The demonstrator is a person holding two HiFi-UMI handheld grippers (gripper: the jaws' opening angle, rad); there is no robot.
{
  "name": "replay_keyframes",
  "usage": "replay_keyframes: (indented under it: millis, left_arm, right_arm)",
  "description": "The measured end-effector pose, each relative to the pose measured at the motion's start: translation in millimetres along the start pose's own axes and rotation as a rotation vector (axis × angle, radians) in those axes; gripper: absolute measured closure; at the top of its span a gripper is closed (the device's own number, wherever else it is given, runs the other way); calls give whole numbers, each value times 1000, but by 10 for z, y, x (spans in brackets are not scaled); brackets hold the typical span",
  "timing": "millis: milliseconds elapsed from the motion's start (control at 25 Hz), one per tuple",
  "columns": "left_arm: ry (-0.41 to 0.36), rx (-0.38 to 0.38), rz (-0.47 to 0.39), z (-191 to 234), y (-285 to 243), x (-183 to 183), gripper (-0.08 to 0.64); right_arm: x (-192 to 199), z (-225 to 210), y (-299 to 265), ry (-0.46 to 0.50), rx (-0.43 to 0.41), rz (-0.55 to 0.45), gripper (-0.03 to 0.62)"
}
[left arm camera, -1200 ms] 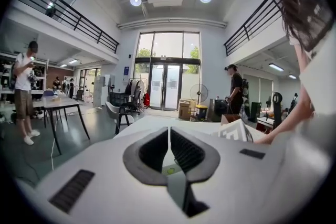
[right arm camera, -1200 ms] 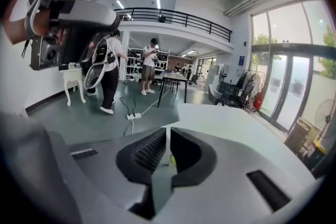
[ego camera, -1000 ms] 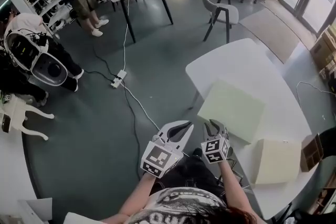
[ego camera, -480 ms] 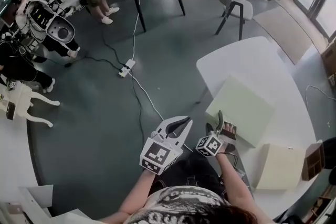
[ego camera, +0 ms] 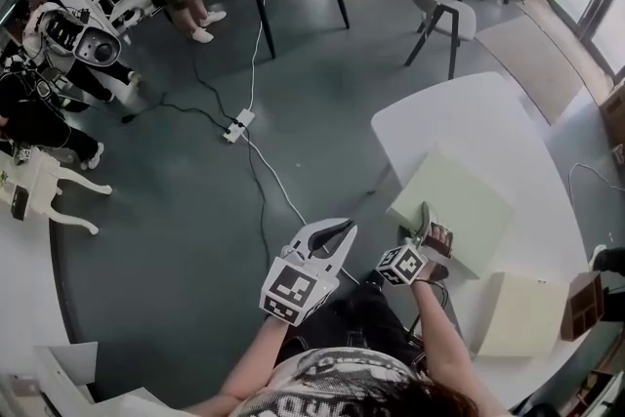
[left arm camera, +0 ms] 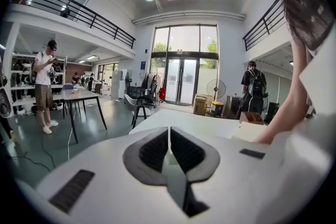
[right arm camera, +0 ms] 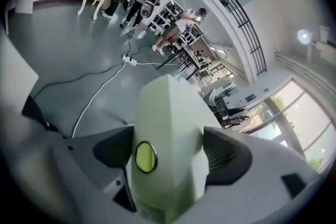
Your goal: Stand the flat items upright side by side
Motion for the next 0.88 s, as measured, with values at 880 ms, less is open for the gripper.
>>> replay_keyframes:
  millis: [880]
  left_arm:
    - [-87, 122, -59, -348, -1163, -553, 540]
  right_arm:
    - [-170, -1779, 508, -469, 59, -334, 238]
Point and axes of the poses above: the fingertips, and each gripper's own axes: y backward along the fingers, z to its left, x out of its underside, the point moved 5 cm from there along y, backward along the fingers, and after that the axes turned 10 degrees about -y, right-handed, at the moved point
